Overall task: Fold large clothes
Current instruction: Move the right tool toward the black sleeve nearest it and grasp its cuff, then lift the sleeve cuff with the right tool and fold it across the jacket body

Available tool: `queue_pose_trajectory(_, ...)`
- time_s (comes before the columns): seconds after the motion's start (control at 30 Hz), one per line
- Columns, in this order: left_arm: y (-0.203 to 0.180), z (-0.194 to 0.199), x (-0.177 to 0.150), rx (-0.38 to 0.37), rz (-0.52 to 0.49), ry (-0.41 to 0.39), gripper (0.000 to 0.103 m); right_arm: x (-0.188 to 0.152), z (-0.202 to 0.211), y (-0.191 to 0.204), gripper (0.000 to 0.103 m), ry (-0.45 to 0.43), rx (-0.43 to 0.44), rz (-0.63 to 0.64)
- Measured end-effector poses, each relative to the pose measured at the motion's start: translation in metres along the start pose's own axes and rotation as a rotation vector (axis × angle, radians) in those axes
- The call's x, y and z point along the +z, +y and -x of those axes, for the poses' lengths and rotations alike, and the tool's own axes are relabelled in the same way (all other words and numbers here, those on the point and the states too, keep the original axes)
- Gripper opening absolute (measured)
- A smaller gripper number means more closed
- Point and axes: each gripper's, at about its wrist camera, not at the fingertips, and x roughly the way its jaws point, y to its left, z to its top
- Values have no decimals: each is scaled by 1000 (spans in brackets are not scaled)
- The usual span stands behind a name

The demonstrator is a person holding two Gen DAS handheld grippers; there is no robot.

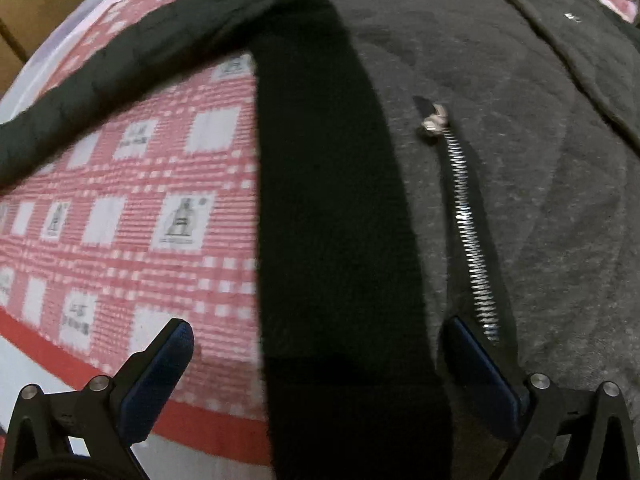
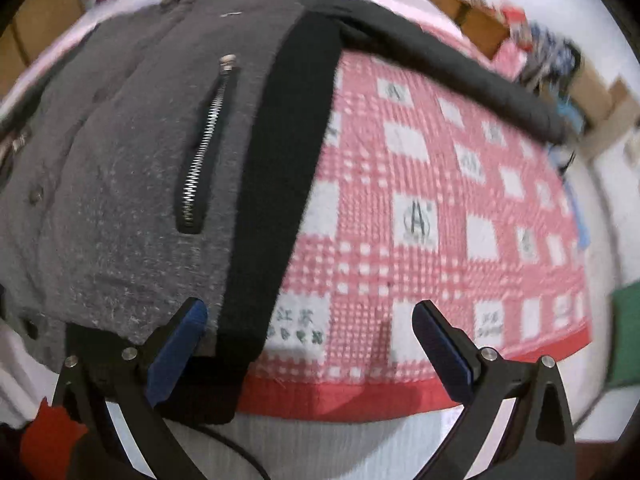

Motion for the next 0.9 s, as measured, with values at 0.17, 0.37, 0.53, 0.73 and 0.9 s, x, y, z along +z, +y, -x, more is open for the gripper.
queue_pose_trajectory(0.17,0,12,8,17,6,3,103,7,16,4,103,-4,-42,68)
queue_pose_trajectory(0.37,-32,26,46,-16,-13,-70,103,58,21,15,103,-82,-21,52)
queue_pose_trajectory(0.53,-66,11,102,-52,-1,-112,103,143,-6,27,103,-129,-35,57)
queue_pose_trajectory(0.73,-90,-27,169,-32,20,-115,103,221,-54,28,103,-127,-91,66)
queue_pose_trajectory(0.9,-97,-63,178,9,9,-26,103,226,-102,11,103,-51,-14,10)
